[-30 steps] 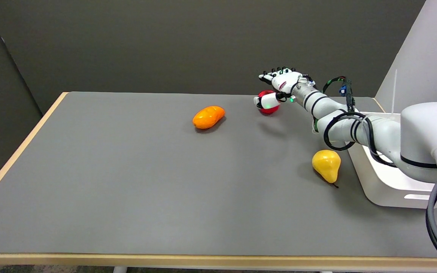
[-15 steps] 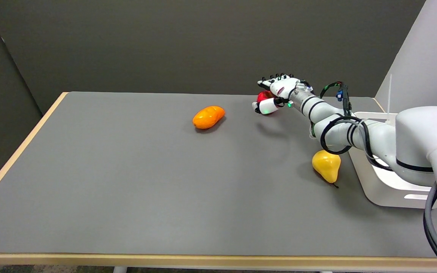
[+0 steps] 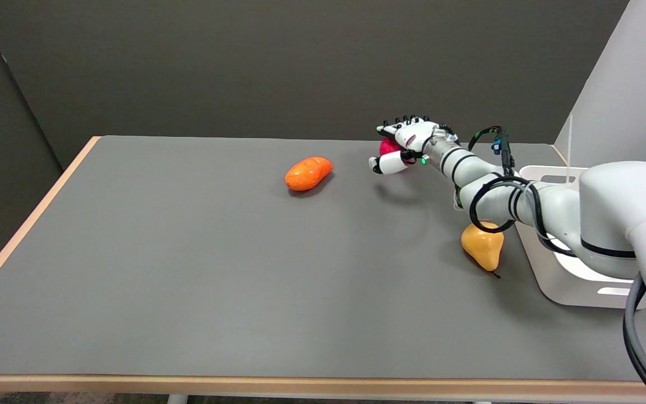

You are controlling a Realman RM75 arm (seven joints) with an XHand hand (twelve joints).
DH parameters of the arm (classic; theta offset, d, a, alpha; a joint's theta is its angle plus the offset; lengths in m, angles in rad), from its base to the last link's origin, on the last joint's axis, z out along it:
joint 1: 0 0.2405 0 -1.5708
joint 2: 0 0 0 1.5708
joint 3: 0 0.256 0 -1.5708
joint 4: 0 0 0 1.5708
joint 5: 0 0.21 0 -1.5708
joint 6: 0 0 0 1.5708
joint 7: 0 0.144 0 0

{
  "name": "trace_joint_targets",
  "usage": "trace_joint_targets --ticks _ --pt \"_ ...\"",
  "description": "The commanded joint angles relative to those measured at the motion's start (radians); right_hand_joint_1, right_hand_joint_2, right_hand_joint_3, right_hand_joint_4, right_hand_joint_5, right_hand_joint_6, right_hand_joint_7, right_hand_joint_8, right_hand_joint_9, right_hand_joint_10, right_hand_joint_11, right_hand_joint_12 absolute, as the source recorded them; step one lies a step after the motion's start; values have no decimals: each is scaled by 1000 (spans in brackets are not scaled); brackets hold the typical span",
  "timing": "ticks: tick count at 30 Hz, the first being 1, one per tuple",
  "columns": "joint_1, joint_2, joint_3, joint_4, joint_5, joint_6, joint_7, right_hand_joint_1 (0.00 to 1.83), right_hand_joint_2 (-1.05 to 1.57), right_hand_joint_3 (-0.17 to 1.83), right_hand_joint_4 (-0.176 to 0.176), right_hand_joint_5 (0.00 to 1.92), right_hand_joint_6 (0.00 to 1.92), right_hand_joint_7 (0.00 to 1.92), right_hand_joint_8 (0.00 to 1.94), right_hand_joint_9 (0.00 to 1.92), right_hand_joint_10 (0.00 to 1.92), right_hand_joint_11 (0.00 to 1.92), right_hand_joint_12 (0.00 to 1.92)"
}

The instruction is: Pick up tomato.

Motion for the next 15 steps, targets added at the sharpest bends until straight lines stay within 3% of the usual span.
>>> trace_joint_targets --ticks 1,9,15 --pt "-5 -9 5 2 0 3 -1 10 598 1033 87 70 104 94 236 57 431 2 922" --pt "-1 -10 6 8 0 10 -1 56 649 1062 73 -1 126 163 340 57 486 3 910" --pt "-6 -9 6 11 0 14 -1 66 639 1005 73 -1 57 341 428 147 523 -1 936"
